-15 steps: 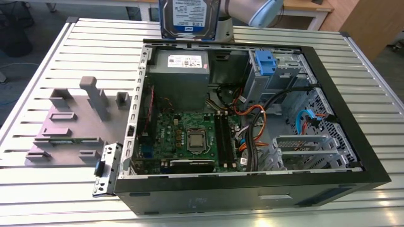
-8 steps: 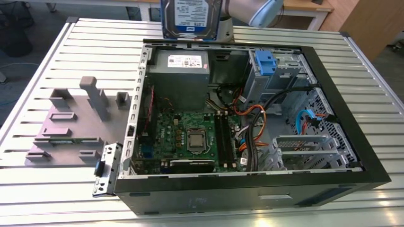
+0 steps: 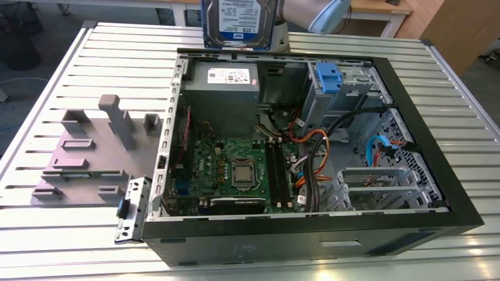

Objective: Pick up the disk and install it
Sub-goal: 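Pick up the disk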

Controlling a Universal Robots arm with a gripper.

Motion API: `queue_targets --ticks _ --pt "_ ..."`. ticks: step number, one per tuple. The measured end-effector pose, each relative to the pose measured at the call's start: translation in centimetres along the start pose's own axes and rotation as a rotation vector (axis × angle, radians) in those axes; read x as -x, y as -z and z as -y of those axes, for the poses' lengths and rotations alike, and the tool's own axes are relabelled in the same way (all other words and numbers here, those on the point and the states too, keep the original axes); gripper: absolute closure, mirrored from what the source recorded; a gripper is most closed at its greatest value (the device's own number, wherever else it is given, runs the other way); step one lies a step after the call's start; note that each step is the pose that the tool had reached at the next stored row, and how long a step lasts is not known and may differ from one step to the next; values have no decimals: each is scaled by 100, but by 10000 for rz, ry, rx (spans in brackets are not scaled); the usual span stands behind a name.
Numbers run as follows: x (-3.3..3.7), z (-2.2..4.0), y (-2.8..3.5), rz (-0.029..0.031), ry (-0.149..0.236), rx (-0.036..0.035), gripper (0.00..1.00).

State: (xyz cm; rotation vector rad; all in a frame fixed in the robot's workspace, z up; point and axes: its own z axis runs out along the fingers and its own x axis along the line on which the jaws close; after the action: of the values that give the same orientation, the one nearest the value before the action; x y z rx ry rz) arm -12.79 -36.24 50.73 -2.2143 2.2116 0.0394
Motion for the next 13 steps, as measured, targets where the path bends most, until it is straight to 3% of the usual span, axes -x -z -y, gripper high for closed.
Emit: queue_targets --ticks 13 --pt "0 59 0 0 0 0 63"
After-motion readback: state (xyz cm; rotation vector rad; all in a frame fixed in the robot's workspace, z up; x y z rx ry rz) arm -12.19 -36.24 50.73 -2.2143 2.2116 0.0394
